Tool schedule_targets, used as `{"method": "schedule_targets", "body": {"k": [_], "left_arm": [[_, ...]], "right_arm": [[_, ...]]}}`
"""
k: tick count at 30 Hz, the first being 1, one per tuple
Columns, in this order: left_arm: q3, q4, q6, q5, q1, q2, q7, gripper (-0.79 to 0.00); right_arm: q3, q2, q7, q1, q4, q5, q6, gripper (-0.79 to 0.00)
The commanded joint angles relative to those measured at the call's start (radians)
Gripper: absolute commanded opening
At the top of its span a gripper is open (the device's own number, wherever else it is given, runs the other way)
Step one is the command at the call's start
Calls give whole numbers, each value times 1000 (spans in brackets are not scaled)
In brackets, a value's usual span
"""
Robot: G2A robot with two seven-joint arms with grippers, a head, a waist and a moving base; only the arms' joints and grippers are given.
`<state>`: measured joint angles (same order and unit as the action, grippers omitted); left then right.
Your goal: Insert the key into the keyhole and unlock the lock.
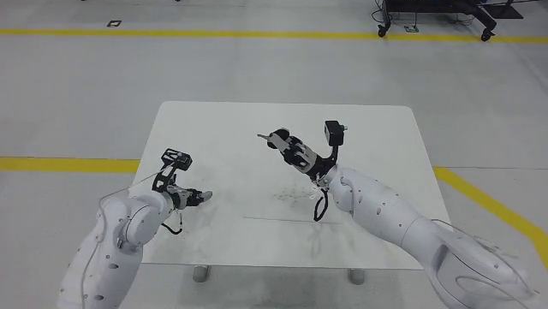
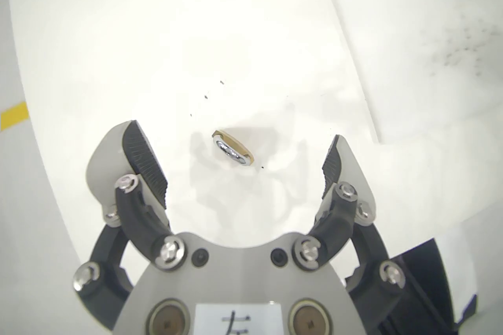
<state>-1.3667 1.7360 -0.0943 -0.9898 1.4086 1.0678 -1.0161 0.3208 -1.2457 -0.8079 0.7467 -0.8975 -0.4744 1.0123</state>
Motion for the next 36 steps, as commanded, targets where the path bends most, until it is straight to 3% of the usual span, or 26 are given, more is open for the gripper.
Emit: {"method": "schedule_targets", "body": {"k": [1,2,7,10,17,26,33,36], "left_arm": [[25,-32,49,34,-40,7,-36,0],[34,-45,73,48,-56,10,-46,0],[82,-86,167,-5,-102,19,-64,-413],[100,-115,183,-7,-112,23,-70,-499],[90,-111,185,-27,-95,19,-103,-486],[47,-3,219,-79,-35,9,-136,-449],[45,26,217,-86,-13,9,-130,-508],[55,25,229,-90,-17,11,-121,-582]], "right_arm": [[0,0,0,0,0,0,0,-785],[0,0,0,0,0,0,0,-785],[0,0,0,0,0,0,0,-785],[0,0,0,0,0,0,0,-785],[0,0,0,0,0,0,0,-785],[0,0,0,0,0,0,0,-785],[0,0,0,0,0,0,0,-785],[0,0,0,0,0,0,0,-785]]}}
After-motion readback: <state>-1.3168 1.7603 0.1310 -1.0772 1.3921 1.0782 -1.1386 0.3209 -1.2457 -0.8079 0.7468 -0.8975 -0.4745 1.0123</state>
